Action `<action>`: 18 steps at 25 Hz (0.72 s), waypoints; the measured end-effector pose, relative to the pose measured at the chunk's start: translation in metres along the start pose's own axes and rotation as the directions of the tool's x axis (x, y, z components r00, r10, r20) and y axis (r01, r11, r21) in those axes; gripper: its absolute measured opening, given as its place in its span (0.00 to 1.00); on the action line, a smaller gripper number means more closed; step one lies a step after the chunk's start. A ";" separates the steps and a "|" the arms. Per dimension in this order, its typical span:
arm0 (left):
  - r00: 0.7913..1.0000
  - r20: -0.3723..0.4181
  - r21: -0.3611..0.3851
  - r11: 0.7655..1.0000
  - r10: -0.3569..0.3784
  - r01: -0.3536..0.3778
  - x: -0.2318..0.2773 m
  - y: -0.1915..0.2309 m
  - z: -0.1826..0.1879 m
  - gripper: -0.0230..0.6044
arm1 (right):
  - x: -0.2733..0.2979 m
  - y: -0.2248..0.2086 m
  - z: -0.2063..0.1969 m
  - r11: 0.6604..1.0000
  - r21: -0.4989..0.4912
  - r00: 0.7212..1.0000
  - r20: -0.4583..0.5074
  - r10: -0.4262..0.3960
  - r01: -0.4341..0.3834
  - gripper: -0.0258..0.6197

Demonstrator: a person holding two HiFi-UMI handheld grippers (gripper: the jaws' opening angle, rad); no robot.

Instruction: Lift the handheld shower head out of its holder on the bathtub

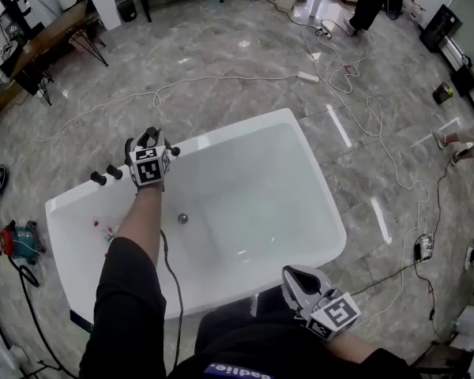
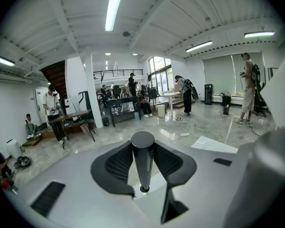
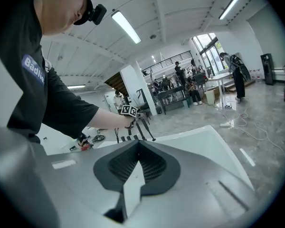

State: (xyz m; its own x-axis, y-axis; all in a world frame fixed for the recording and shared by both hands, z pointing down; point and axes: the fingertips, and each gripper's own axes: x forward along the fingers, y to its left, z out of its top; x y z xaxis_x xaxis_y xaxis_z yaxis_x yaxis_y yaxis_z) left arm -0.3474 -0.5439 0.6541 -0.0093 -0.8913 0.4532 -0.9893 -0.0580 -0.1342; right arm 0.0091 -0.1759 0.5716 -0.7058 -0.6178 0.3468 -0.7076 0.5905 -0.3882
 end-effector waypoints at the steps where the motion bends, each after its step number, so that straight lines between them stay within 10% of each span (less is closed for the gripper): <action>1: 1.000 0.016 -0.007 1.000 -0.003 0.003 -0.013 0.003 0.009 0.25 | -0.003 0.006 0.005 1.000 -0.006 1.000 0.006 0.003 -0.003 0.04; 18: 0.967 0.249 -0.055 0.996 -0.055 0.071 -0.220 -0.008 0.098 0.25 | -0.043 0.082 0.043 0.967 -0.180 0.982 0.023 0.189 -0.182 0.04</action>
State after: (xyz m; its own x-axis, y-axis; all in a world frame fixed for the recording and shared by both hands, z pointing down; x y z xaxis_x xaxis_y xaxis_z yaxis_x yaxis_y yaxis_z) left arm -0.3227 -0.3914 0.4687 0.0821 -0.9706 0.2264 -0.9940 -0.0964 -0.0525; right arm -0.0171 -0.1234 0.4888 -0.8260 -0.5067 0.2470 -0.5616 0.7769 -0.2847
